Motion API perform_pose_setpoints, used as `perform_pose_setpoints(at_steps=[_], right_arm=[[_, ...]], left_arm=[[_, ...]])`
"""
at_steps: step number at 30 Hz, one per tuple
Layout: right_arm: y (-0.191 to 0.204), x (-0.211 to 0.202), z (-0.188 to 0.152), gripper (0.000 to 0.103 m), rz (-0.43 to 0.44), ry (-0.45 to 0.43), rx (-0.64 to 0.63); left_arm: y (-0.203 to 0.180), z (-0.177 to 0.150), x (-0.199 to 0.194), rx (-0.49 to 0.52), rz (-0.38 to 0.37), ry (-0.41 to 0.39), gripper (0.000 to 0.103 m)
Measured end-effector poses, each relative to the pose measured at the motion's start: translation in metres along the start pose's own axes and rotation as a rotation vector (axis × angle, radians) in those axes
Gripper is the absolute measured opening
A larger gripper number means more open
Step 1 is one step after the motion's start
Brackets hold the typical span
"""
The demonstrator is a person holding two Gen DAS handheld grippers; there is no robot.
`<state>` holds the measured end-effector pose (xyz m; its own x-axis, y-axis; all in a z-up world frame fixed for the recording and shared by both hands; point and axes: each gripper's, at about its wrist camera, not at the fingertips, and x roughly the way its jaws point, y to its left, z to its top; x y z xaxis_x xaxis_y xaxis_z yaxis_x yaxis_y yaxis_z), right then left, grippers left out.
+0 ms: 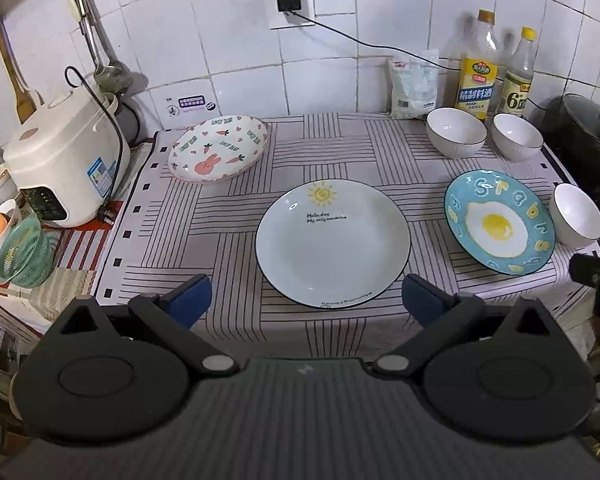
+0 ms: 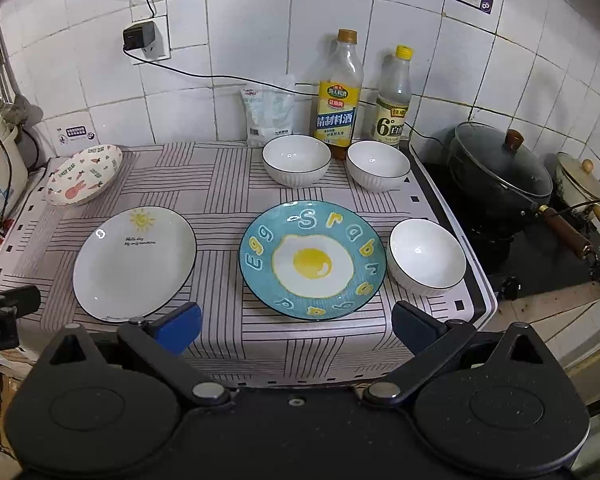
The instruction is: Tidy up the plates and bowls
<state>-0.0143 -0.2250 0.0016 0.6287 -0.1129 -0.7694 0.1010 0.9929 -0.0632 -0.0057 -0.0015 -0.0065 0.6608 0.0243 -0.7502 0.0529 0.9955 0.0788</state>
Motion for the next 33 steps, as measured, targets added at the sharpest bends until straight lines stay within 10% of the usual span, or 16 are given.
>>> perform_pose_setpoints(at_steps=[33], right_arm=[[0.0,0.016,-0.002,0.102,-0.002,0.01,-0.052]], left_arm=[[-0.004,-0.001,0.018,-0.036,-0.015,0.048,0.103]])
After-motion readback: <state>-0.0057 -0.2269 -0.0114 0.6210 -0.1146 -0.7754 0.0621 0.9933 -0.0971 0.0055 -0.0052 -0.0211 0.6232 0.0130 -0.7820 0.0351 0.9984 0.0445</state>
